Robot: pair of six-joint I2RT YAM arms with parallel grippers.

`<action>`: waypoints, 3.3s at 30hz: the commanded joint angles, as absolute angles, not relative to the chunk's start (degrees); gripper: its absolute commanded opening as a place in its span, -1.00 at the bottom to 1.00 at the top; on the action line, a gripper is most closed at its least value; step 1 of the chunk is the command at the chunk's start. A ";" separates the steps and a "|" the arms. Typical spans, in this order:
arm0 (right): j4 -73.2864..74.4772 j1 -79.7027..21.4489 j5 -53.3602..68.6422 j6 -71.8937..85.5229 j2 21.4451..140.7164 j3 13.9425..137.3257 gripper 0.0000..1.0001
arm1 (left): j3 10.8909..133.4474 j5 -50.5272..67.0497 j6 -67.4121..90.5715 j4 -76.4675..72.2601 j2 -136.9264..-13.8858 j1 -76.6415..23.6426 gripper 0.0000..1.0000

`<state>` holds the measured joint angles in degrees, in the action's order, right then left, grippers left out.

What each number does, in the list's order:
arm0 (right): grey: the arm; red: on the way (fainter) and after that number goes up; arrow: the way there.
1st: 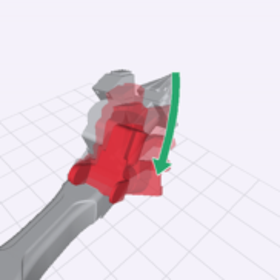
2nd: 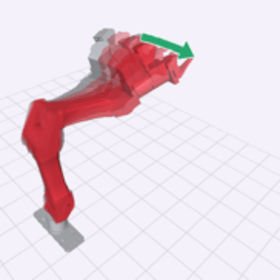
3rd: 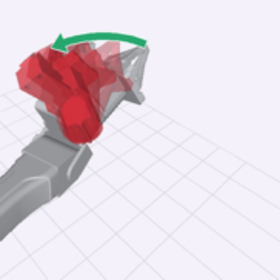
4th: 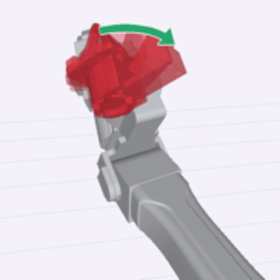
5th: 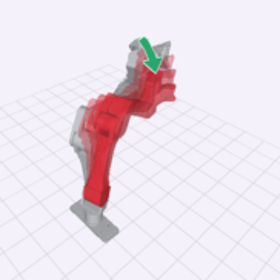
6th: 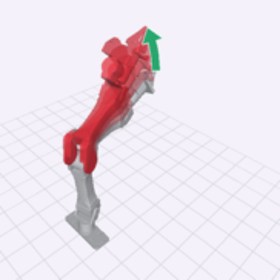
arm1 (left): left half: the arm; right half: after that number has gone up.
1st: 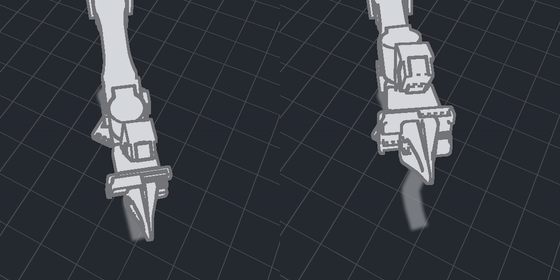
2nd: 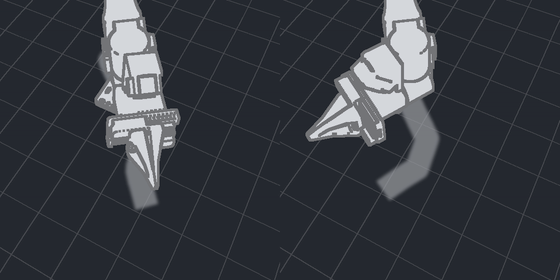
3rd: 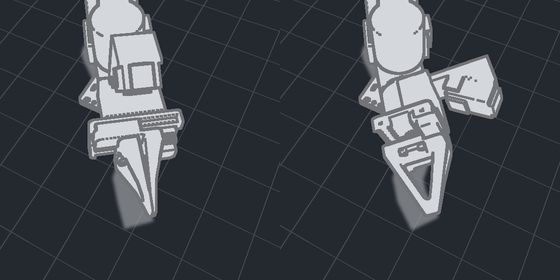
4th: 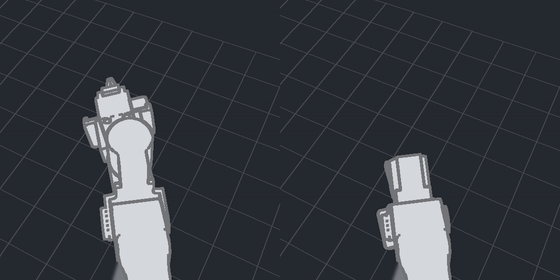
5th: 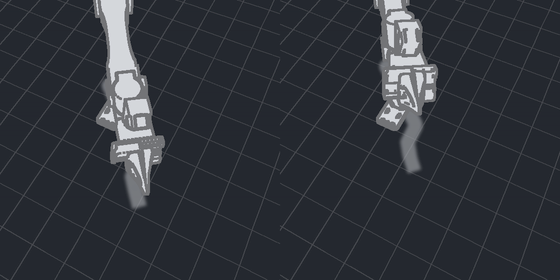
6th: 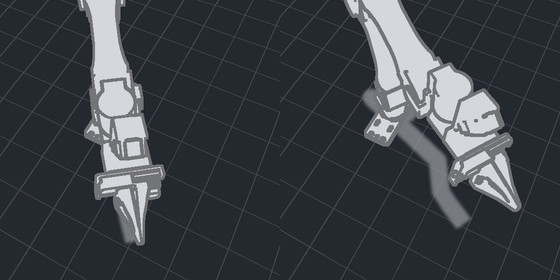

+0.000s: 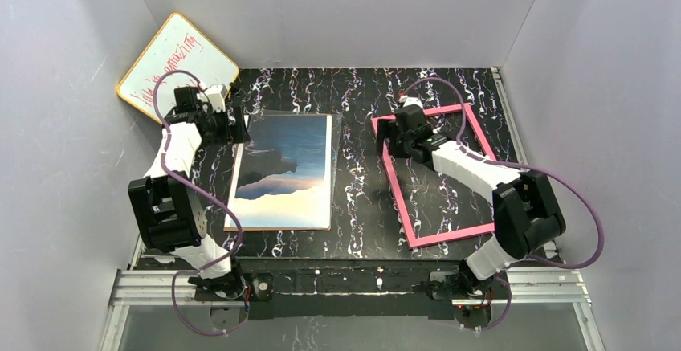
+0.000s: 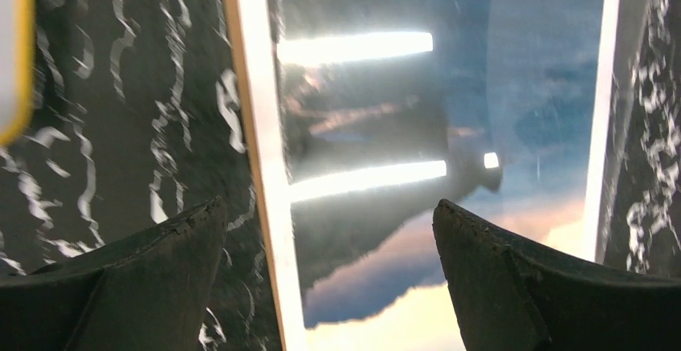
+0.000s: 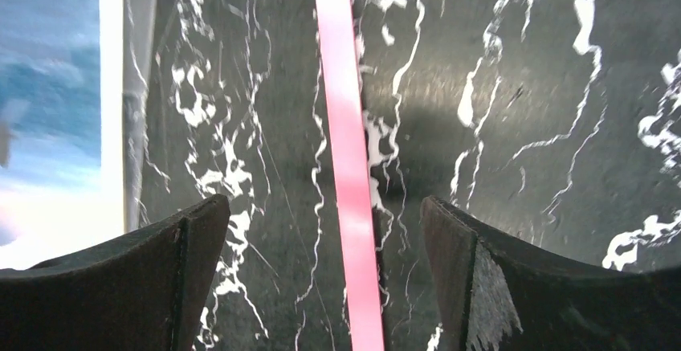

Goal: Put the photo into the frame

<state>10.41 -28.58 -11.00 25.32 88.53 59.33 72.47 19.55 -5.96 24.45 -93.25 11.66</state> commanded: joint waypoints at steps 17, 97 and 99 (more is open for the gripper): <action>21.13 -41.57 -27.90 31.37 94.81 54.15 0.49 | 69.50 25.10 -14.06 40.17 -85.53 7.81 0.96; -5.18 -43.69 13.46 69.13 82.35 76.45 -0.97 | 80.24 20.54 18.68 24.30 -81.19 -13.36 0.96; -4.45 -43.53 14.59 69.10 83.42 78.03 -0.97 | 80.91 19.42 18.81 23.67 -81.95 -14.04 0.96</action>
